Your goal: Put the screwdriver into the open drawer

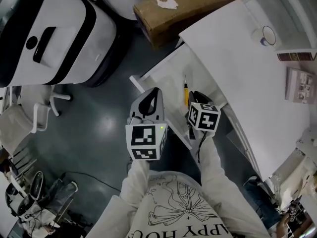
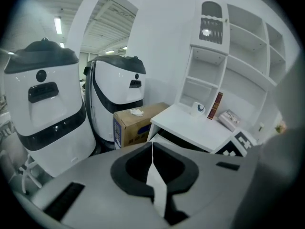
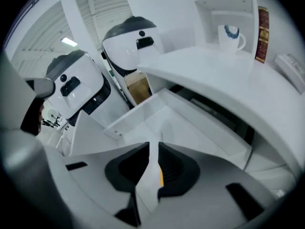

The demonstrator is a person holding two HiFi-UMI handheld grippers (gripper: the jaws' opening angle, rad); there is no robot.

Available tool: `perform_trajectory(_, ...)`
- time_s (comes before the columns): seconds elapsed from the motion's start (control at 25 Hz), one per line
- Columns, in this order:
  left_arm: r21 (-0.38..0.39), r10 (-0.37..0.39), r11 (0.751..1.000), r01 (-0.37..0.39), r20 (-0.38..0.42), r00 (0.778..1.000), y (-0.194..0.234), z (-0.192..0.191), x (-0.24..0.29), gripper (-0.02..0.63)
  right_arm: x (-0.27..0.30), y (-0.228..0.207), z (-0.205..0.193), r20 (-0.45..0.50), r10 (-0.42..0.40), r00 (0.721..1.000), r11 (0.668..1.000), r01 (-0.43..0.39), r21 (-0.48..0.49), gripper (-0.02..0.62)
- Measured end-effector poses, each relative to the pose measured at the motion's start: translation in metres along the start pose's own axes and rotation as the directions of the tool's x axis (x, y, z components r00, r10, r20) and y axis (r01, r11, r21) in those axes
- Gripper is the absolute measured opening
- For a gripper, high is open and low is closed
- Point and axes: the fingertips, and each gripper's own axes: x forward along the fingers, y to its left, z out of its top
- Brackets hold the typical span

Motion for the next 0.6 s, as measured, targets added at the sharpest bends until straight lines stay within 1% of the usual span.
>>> perform_trajectory(0.12,0.004,0.002,1.0,-0.002,0.039,0.999,-0.006,0.017,-0.018,0.006,-0.041,0.012,0.026,0.105,-0.002,0.994,1.0,0.002,0.0,0.029)
perform_trajectory(0.28,0.016,0.004,1.0,-0.005,0.1,0.995,-0.013,0.042,-0.045,0.006,-0.093,0.027,0.056,0.219,0.004,0.976,1.0,-0.002,-0.009,0.015)
perform_trajectory(0.48,0.04,0.01,0.999,-0.017,0.187,0.982,-0.023,0.075,-0.08,0.006,-0.157,0.037,0.093,0.356,0.015,0.935,1.0,-0.007,-0.024,0.008)
perform_trajectory(0.6,0.052,0.013,0.998,-0.026,0.233,0.972,-0.028,0.092,-0.099,0.006,-0.189,0.044,0.107,0.421,0.024,0.907,0.999,-0.009,-0.039,0.006)
